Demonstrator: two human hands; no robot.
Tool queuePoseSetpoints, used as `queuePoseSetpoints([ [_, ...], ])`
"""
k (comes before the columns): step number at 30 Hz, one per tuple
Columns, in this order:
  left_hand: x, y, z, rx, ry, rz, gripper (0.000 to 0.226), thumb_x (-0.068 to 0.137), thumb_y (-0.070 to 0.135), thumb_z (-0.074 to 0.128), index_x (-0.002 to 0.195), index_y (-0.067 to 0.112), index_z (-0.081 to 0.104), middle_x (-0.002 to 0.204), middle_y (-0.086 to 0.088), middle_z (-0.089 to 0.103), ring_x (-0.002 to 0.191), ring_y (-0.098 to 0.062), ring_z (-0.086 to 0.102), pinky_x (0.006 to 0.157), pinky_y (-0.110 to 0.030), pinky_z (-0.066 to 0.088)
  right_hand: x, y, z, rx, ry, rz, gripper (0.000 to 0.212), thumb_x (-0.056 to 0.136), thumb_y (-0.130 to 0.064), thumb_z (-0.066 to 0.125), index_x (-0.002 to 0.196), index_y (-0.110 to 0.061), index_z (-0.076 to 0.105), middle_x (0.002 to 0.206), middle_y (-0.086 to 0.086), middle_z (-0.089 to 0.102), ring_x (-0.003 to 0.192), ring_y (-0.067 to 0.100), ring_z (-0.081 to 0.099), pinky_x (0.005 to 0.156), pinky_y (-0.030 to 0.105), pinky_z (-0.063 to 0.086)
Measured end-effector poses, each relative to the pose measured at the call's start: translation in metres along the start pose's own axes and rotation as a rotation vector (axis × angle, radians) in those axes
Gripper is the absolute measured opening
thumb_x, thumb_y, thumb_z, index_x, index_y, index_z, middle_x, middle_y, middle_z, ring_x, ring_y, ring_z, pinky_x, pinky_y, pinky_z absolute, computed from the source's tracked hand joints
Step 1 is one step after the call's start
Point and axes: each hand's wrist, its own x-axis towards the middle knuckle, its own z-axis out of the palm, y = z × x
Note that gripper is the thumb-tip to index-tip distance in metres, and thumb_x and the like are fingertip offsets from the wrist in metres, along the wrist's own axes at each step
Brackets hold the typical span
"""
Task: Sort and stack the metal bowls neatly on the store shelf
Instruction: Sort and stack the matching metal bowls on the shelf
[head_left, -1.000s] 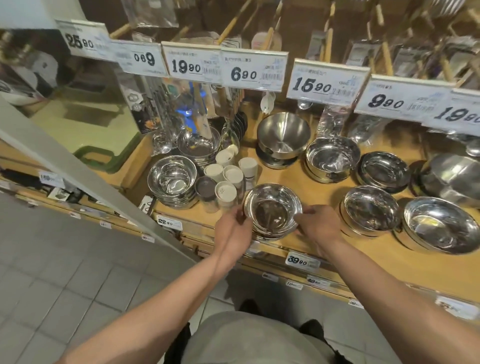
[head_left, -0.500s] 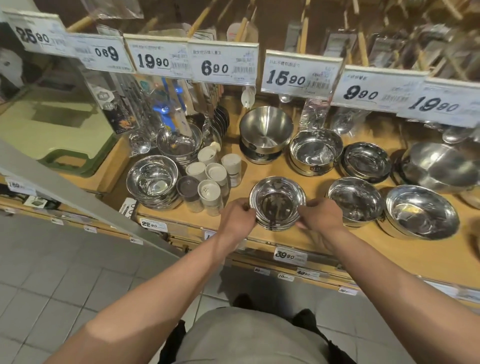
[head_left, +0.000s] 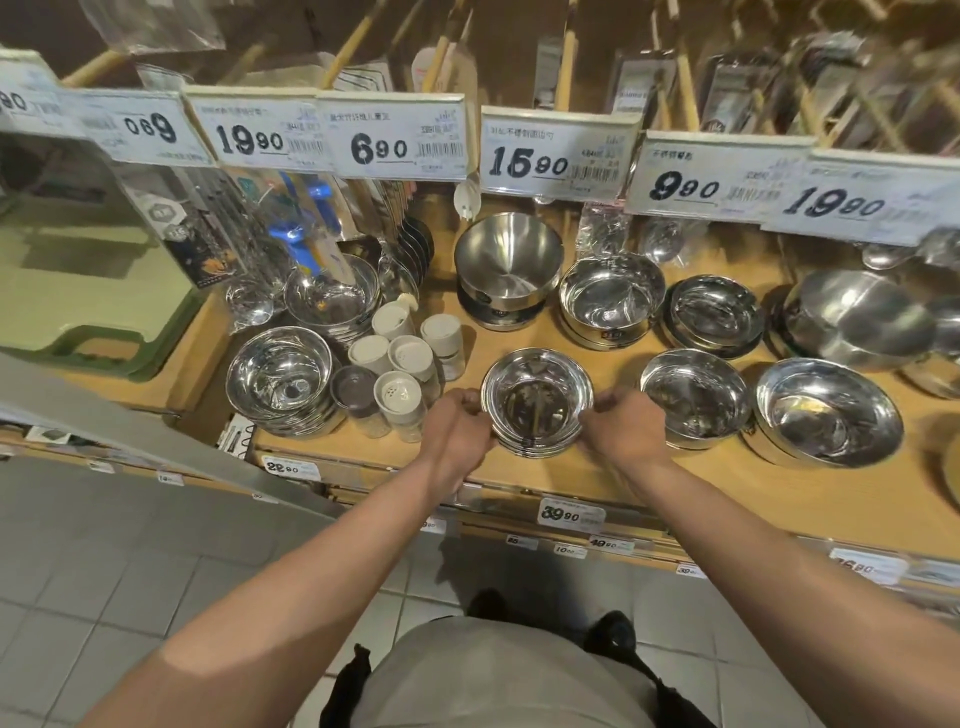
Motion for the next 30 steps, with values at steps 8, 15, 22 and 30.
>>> queuePoseSetpoints([
  [8,0.002,0.002,-0.004,-0.133,0.000,-0.043,0.020,0.089,0.001,0.058,0.077,0.017,0.055,0.083,-0.010,0.066,0.081,-0.029,0.061,0.087,-0.052,0.060,-0.005,-0.002,-0.001,0.046,-0.040,-0.072,0.017,0.091,-0.017,0.067,0.077,-0.024,0.058,0.061,-0.018,0.055,0.051,-0.007,0.048,0.051,-0.002,0.034],
  [15,-0.028,0.015,0.005,0.239,0.205,0.303,0.017,0.087,0.008,0.064,0.101,0.016,0.063,0.100,0.000,0.064,0.094,-0.018,0.058,0.082,-0.034,0.050,-0.027,0.051,-0.041,0.453,-0.228,0.183,0.006,0.096,-0.019,0.065,0.095,-0.016,0.070,0.101,0.003,0.073,0.080,0.013,0.076,0.065,0.025,0.061],
  [22,-0.024,0.050,0.072,0.371,-0.190,0.368,0.018,0.095,0.009,0.060,0.112,0.009,0.066,0.099,0.002,0.066,0.090,-0.008,0.064,0.062,-0.005,0.045,-0.015,0.098,-0.119,0.544,-0.161,0.312,0.032,0.089,-0.038,0.067,0.106,-0.010,0.070,0.095,0.008,0.079,0.083,0.025,0.077,0.078,0.041,0.062],
  [30,-0.029,0.059,0.161,0.133,-0.287,0.005,0.027,0.096,0.031,0.063,0.116,0.014,0.058,0.105,-0.004,0.069,0.090,-0.024,0.070,0.084,-0.042,0.061,0.017,0.094,-0.128,0.055,-0.037,0.028,0.036,0.095,-0.034,0.063,0.122,-0.011,0.062,0.102,0.001,0.061,0.109,0.026,0.061,0.073,0.016,0.031],
])
